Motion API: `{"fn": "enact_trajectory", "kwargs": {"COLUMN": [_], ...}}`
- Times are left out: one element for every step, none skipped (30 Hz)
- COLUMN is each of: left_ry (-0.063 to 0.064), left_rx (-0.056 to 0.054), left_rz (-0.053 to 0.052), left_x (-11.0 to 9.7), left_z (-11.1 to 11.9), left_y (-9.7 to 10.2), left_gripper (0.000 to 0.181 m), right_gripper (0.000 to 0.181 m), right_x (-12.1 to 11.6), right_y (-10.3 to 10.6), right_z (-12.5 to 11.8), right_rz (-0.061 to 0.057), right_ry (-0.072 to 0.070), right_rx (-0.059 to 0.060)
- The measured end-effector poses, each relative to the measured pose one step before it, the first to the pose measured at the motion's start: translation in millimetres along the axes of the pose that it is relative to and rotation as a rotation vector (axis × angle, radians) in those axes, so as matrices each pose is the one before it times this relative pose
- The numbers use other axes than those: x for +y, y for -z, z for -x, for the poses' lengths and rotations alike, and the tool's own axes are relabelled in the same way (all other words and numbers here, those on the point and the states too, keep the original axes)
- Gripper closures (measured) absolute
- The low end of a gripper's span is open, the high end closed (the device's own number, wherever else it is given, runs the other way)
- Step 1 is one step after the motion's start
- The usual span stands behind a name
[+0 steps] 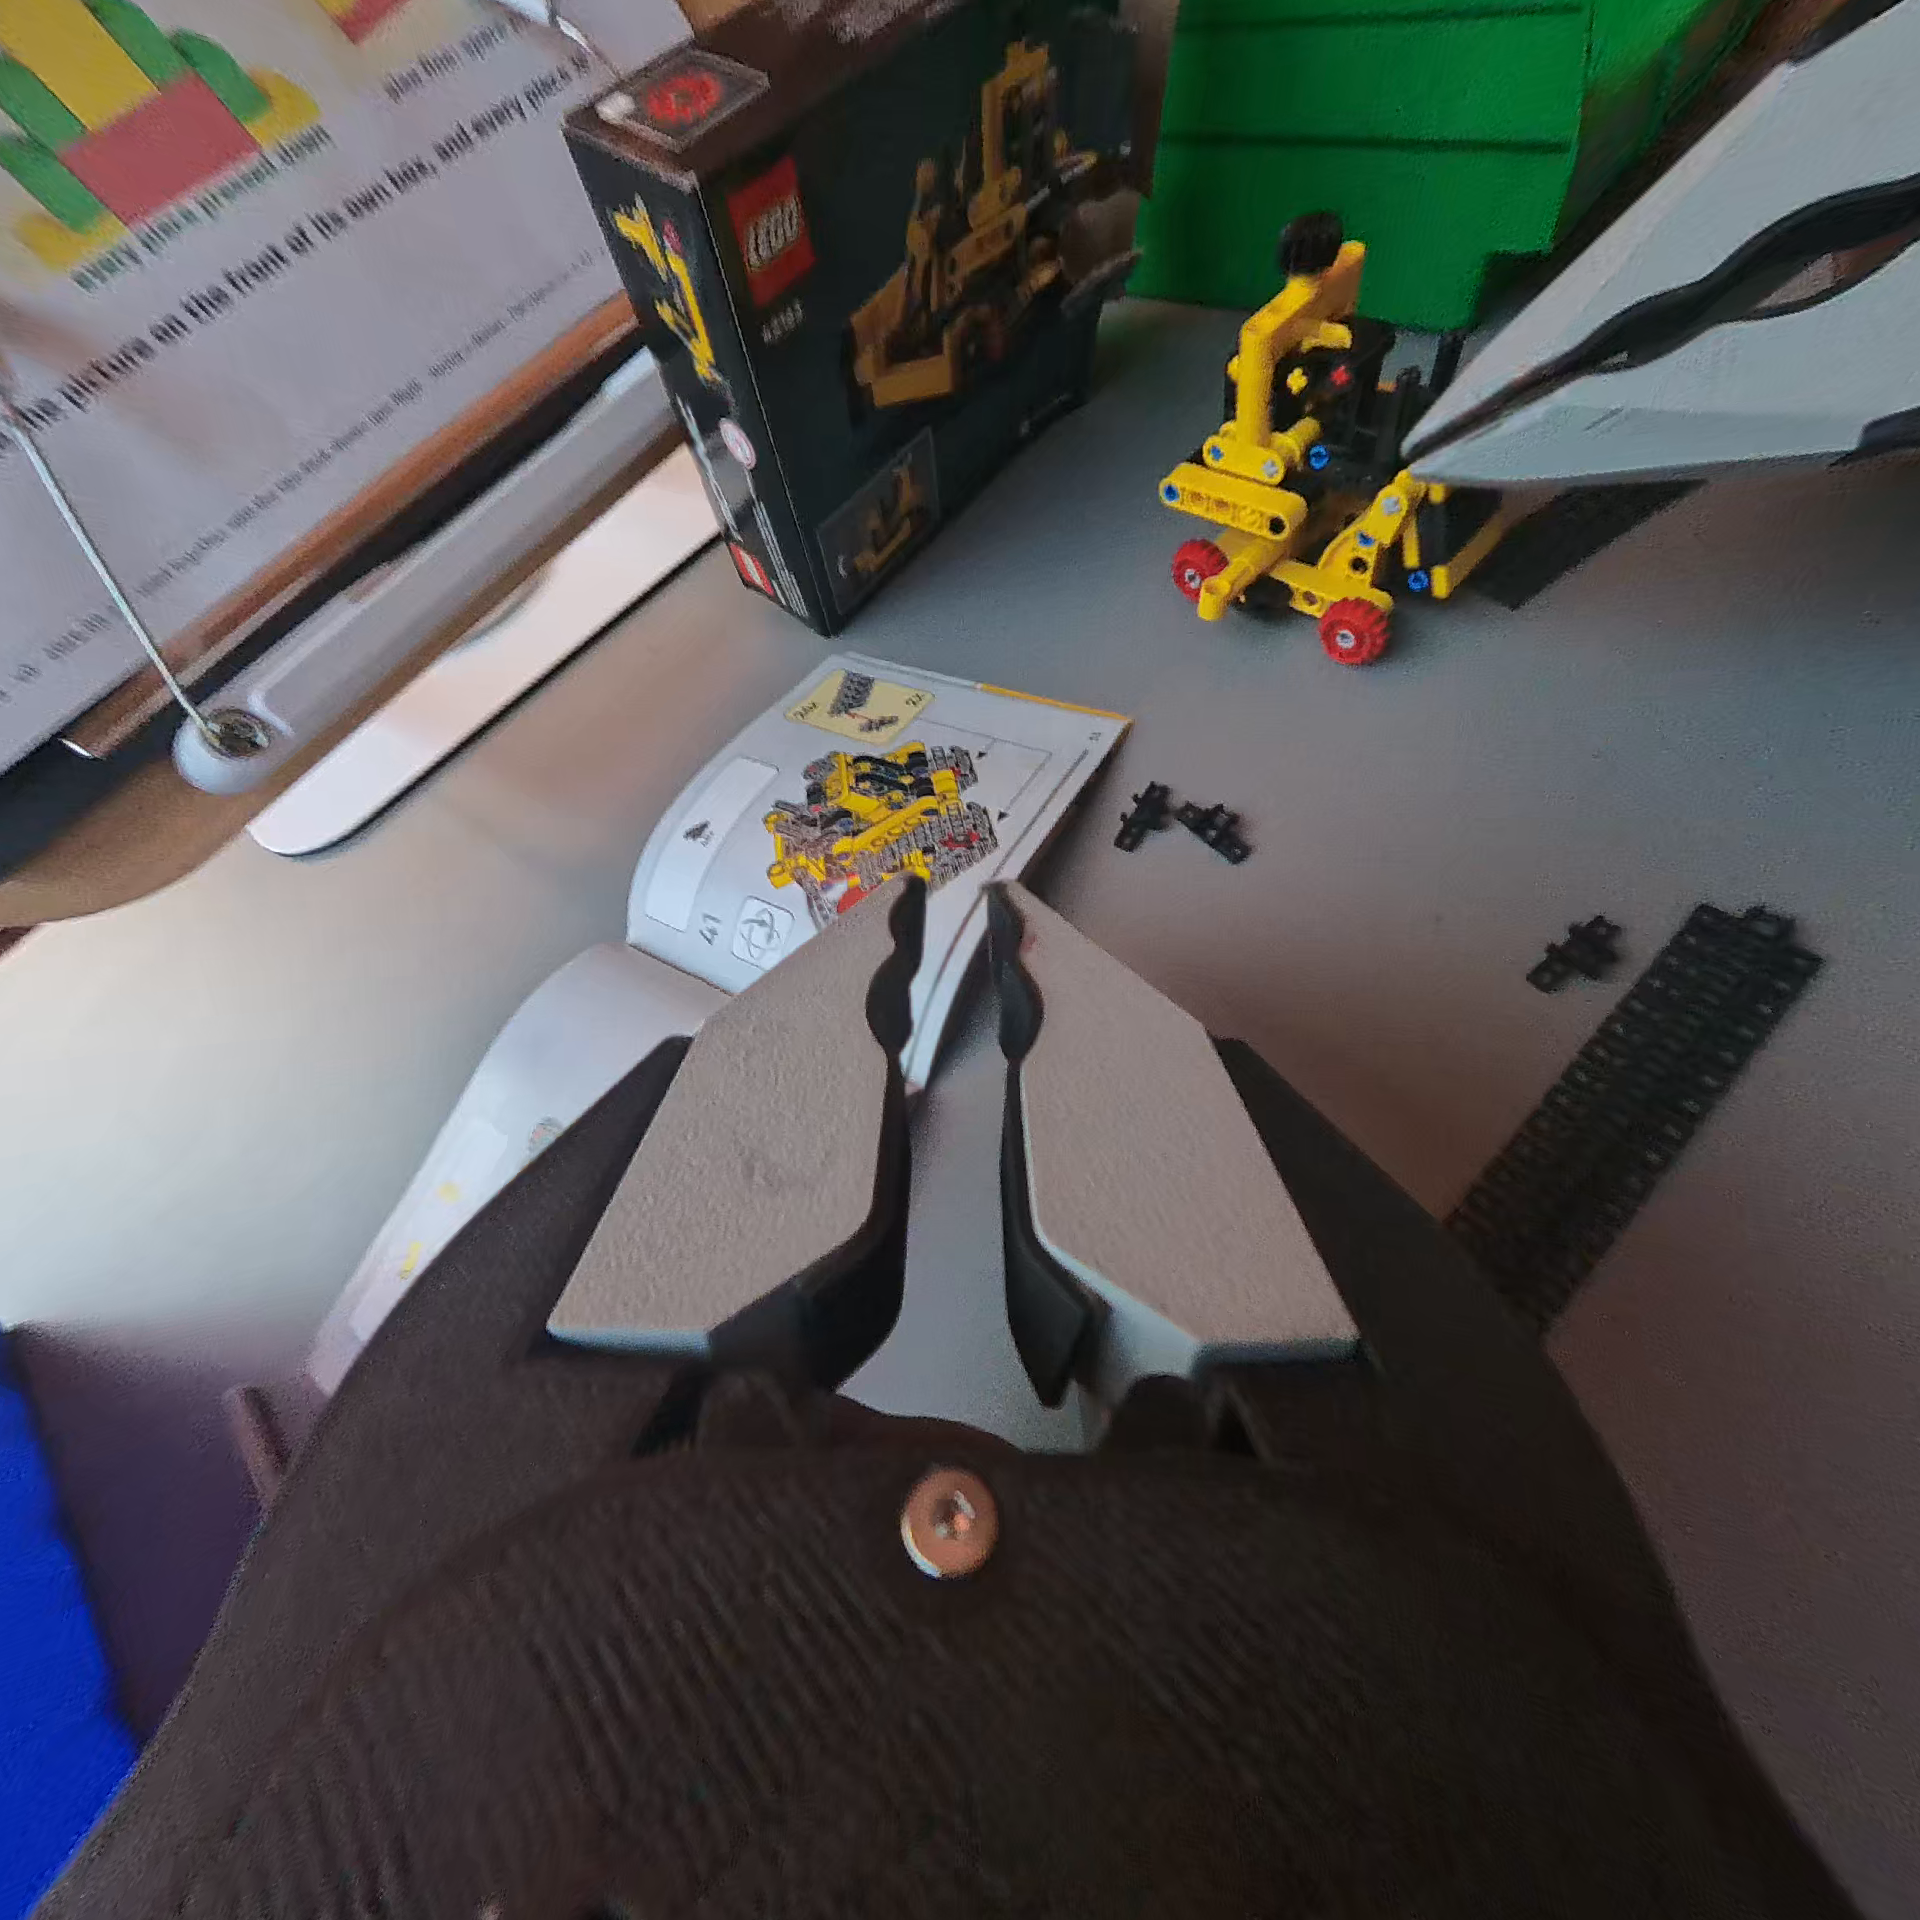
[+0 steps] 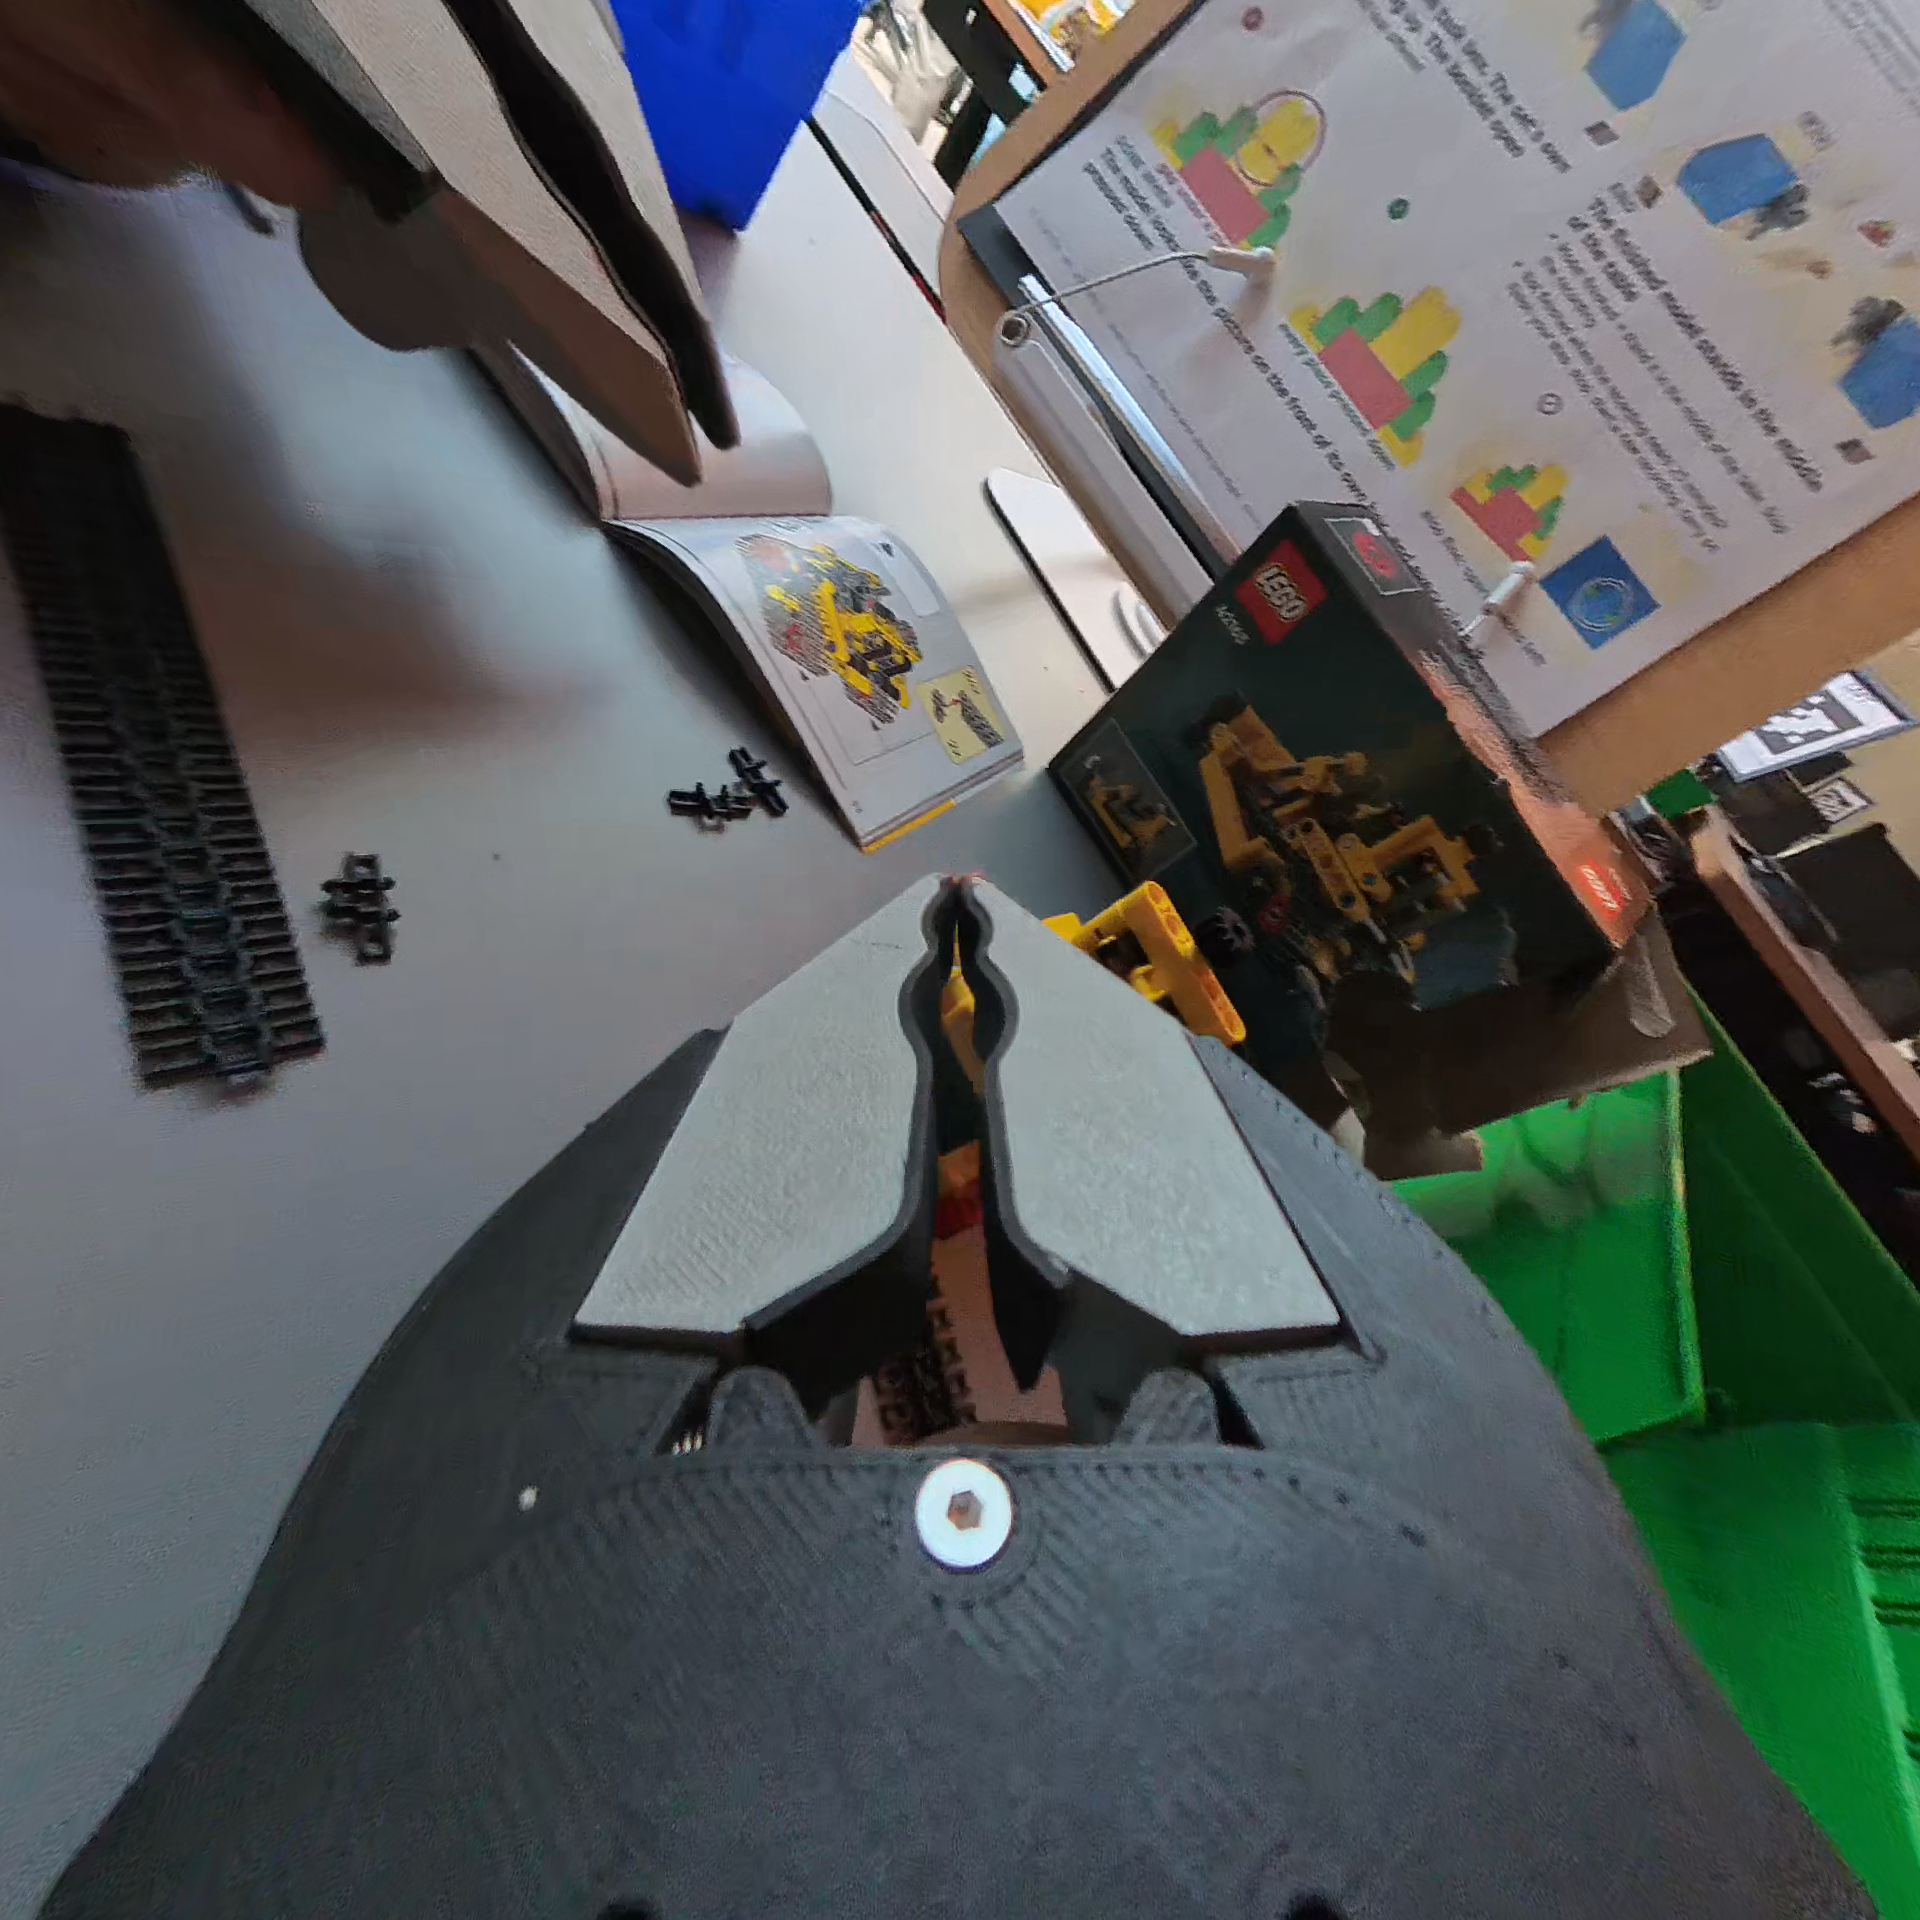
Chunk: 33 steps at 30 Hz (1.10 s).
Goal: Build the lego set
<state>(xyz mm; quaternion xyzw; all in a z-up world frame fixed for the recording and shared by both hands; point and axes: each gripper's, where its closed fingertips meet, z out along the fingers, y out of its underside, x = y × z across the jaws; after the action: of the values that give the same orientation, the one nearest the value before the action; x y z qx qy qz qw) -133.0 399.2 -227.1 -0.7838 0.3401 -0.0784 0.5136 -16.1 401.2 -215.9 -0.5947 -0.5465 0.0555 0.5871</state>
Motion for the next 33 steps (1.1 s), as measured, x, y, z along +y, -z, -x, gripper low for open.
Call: {"fn": "enact_trajectory", "kwargs": {"left_ry": [-0.0068, 0.0060, 0.0116, 0.0095, 0.0094, 0.0190, 0.0306, 0.0333, 0.0267, 0.0194, 0.0058, -0.0077, -0.0069, -0.0014, 0.0035, 0.0046, 0.0002, -0.0043, -0.0050, -0.0057, -0.0070, -0.0034, -0.0022, -0.0033, -0.0026, -0.0044, -0.0071, -0.0089, -0.0107, -0.0087, -0.0045, -0.0008, 0.0030], "left_rx": [-0.0211, -0.0240, -0.0265, -0.0258, -0.0266, -0.0180, 0.0012, 0.0153, 0.0222, 0.0028, -0.0112, -0.0101, -0.0120, -0.0005, 0.0084, 0.0071, 0.0088, 0.0109, 0.0039, 0.0021, 0.0067, 0.0012, 0.0032, 0.0097, 0.0045, 0.0027, 0.0029, -0.0026, -0.0044, -0.0048, -0.0015, 0.0042, 0.0008], "left_rz": [-0.0266, -0.0265, -0.0200, -0.0104, -0.0128, -0.0234, -0.0247, -0.0196, -0.0102, -0.0067, -0.0090, -0.0083, -0.0095, -0.0075, -0.0007, -0.0011, -0.0039, 0.0000, 0.0010, 0.0004, 0.0048, 0.0037, -0.0021, 0.0014, 0.0072, 0.0073, 0.0070, 0.0075, 0.0054, 0.0042, 0.0029, 0.0060, 0.0045], "left_x": [-6.10, -5.89, -4.70, -2.67, -2.53, -3.45, -3.59, -3.11, -1.88, -1.66, -1.76, -1.41, -1.48, -1.02, -0.11, 0.02, 0.12, 0.80, 1.09, 0.98, 1.57, 1.14, 0.44, 1.08, 1.93, 2.20, 2.18, 2.24, 1.97, 1.55, 1.25, 1.40, 1.06], "left_z": [1.74, 3.81, 5.60, 6.34, 6.59, 5.37, 2.74, 0.77, -0.37, 1.81, 2.94, 1.81, 1.61, -0.24, -1.55, -1.29, -1.65, -2.08, -1.12, -0.89, -1.70, -0.87, -1.19, -2.24, -1.57, -1.31, -1.52, -0.54, -0.22, 0.17, 0.00, -0.31, 0.31], "left_y": [3.58, 4.04, 3.51, 2.68, 2.07, 1.66, 1.55, 1.23, 0.91, 0.75, 0.90, 0.93, 0.70, 0.28, 0.00, -0.21, -0.27, -0.51, -0.64, -0.73, -0.80, -0.89, -0.82, -1.09, -1.31, -1.44, -1.49, -1.41, -1.35, -1.08, -0.88, -0.72, -0.43], "left_gripper": [0.173, 0.175, 0.177, 0.178, 0.180, 0.181, 0.181, 0.181, 0.181, 0.181, 0.181, 0.181, 0.181, 0.181, 0.181, 0.181, 0.181, 0.181, 0.181, 0.181, 0.181, 0.181, 0.181, 0.181, 0.181, 0.181, 0.181, 0.181, 0.181, 0.181, 0.181, 0.181, 0.181], "right_gripper": [0.181, 0.181, 0.181, 0.181, 0.181, 0.181, 0.181, 0.181, 0.181, 0.181, 0.181, 0.181, 0.181, 0.181, 0.181, 0.181, 0.181, 0.181, 0.181, 0.181, 0.181, 0.181, 0.181, 0.181, 0.181, 0.181, 0.181, 0.181, 0.181, 0.181, 0.181, 0.181, 0.181], "right_x": [1.54, 1.93, 1.21, 0.50, 0.45, 0.58, 0.60, 0.79, 1.00, 0.72, 0.64, 0.58, 0.64, 0.33, 0.10, 0.05, 0.10, 0.37, 0.60, 1.23, 1.19, 0.22, -0.68, -1.86, -2.39, -2.19, -1.84, -1.48, -0.69, -0.39, -0.28, -0.40, -0.13], "right_y": [-0.12, -0.21, 0.02, 0.16, 0.15, -0.02, -0.24, -0.03, -0.06, 0.09, 0.15, 0.26, 0.24, 0.15, 0.32, 0.44, 0.52, 0.80, 1.09, 1.24, 1.39, 1.58, 1.86, 2.00, 2.12, 1.94, 1.72, 1.24, 0.76, 0.68, 0.83, 1.23, 1.48], "right_z": [-2.99, -2.63, -2.00, -1.44, -1.89, -1.59, -0.82, -0.81, -0.97, -0.27, -0.26, -0.55, -0.47, -0.10, -0.11, -0.43, -0.65, -1.41, -2.43, -3.57, -4.02, -3.96, -3.06, -0.81, 0.49, 0.02, -0.37, -1.09, -1.53, -2.25, -2.95, -3.71, -4.36], "right_rz": [0.0073, 0.0108, 0.0059, -0.0005, 0.0005, 0.0015, 0.0015, 0.0034, 0.0050, 0.0041, 0.0033, 0.0038, 0.0038, 0.0021, 0.0009, 0.0000, -0.0003, 0.0010, 0.0015, 0.0021, -0.0003, -0.0063, -0.0120, -0.0179, -0.0202, -0.0162, -0.0120, -0.0083, -0.0035, -0.0011, -0.0021, -0.0039, -0.0031], "right_ry": [0.0019, -0.0042, -0.0038, -0.0035, -0.0047, -0.0050, -0.0034, 0.0001, 0.0035, 0.0047, 0.0063, 0.0084, 0.0087, 0.0084, 0.0069, 0.0055, 0.0041, 0.0030, 0.0031, -0.0002, -0.0077, -0.0175, -0.0233, -0.0232, -0.0173, -0.0087, 0.0002, 0.0044, 0.0043, 0.0023, -0.0008, -0.0049, -0.0083], "right_rx": [0.0192, 0.0135, 0.0087, 0.0050, 0.0078, 0.0063, 0.0027, 0.0043, 0.0069, 0.0036, 0.0041, 0.0064, 0.0061, 0.0032, 0.0030, 0.0036, 0.0031, 0.0056, 0.0090, 0.0125, 0.0115, 0.0072, 0.0008, -0.0112, -0.0161, -0.0079, -0.0014, 0.0048, 0.0070, 0.0105, 0.0125, 0.0136, 0.0149]}}
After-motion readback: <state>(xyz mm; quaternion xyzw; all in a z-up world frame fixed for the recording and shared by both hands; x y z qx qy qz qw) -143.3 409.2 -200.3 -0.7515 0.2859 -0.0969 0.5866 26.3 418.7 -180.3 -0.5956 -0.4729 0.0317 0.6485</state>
